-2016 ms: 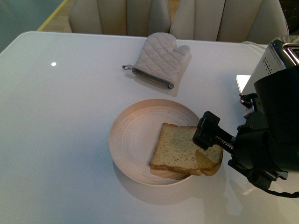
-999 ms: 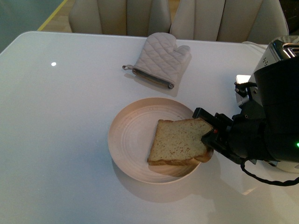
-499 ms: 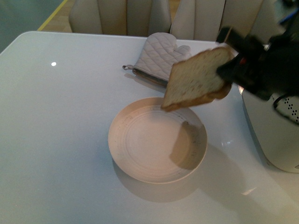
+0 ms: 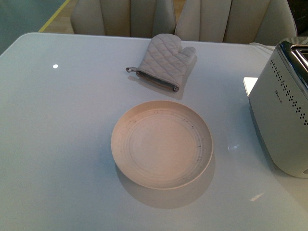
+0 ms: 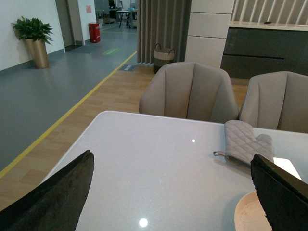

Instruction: Put bread into toaster

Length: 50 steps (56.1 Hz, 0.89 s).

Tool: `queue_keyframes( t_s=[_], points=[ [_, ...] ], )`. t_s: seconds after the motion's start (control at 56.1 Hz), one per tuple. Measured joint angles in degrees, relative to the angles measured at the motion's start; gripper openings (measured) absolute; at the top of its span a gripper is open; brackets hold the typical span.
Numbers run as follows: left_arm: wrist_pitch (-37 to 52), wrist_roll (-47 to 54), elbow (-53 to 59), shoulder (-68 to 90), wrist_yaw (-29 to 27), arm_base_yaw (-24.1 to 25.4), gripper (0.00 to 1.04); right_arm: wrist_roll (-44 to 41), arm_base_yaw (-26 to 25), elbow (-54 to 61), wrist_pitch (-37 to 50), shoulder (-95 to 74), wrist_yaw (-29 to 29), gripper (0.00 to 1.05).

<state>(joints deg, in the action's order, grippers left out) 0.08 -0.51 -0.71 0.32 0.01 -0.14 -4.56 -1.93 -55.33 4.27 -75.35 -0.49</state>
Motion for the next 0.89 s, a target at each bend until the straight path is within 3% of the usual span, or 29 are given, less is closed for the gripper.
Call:
queue_keyframes(
  t_s=[0.178,0.357,0.892],
  points=[
    [0.0,0.0,0.0,0.0,-0.02,0.0,0.97,-8.28,-2.8,-1.97,-7.5,-1.22,0.63,0.03],
    [0.0,0.0,0.0,0.0,-0.02,0.0,0.97,-10.99,-3.08,-2.99,-12.79,-1.97,2.62,0.03],
    [0.0,0.0,0.0,0.0,-0.02,0.0,0.97,-11.1,-2.05,1.99,-13.31,-4.09,5.95,0.03]
  ],
)
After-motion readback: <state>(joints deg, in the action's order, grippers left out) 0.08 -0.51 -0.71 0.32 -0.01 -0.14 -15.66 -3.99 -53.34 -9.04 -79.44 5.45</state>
